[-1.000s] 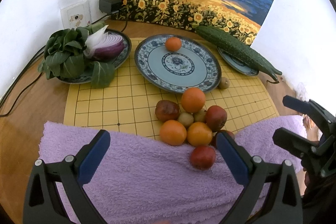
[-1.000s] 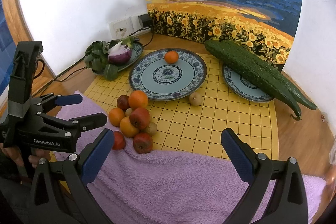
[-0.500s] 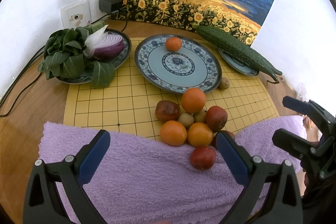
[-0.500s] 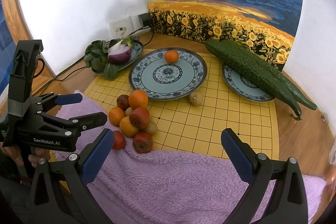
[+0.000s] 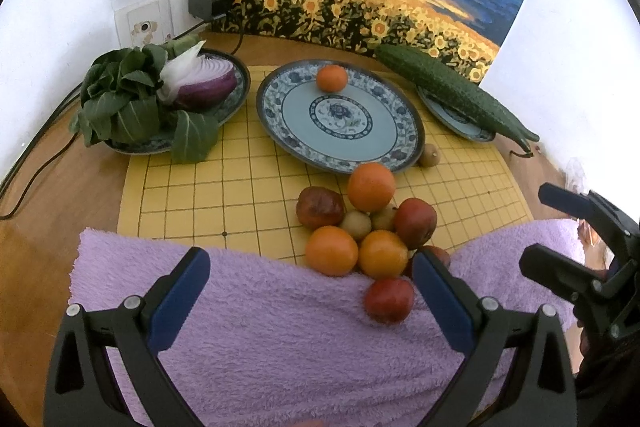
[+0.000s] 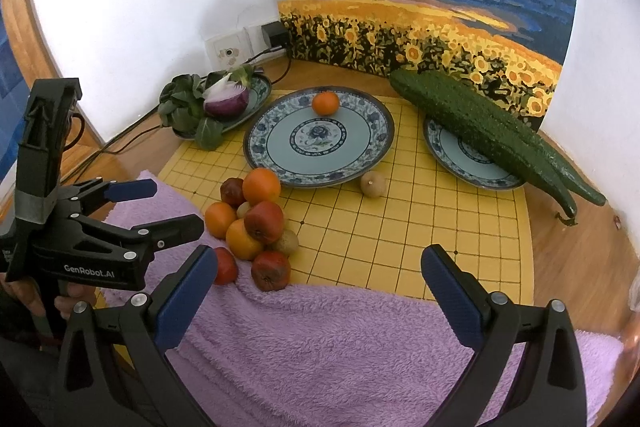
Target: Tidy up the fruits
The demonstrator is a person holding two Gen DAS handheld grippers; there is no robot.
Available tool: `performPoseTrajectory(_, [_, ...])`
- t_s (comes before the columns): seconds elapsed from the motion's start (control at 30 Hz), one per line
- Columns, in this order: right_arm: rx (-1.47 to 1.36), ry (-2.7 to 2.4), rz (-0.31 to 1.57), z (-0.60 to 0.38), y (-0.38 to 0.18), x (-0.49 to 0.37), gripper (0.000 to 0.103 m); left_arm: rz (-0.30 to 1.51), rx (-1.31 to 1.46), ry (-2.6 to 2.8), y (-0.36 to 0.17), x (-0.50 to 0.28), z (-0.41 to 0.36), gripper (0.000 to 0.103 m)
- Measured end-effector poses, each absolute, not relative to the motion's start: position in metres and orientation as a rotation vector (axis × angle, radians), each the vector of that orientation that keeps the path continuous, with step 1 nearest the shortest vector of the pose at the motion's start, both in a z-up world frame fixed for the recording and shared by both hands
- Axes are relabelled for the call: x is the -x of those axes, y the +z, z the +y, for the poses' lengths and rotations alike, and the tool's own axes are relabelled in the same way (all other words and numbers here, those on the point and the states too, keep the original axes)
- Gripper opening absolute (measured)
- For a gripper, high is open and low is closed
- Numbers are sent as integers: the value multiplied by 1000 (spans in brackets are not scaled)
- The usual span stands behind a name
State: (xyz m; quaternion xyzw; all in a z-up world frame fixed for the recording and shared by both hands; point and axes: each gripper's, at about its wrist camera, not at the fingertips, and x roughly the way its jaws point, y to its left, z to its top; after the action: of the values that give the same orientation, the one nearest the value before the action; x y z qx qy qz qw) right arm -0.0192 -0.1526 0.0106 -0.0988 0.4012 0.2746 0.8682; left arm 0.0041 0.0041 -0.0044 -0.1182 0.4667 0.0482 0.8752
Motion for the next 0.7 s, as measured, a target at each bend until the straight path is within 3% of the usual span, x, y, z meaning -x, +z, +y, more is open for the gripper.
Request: performPoseTrajectory(0.7, [158, 585, 956, -147, -8, -3, 103, 1047, 300, 95, -24, -13, 17, 100])
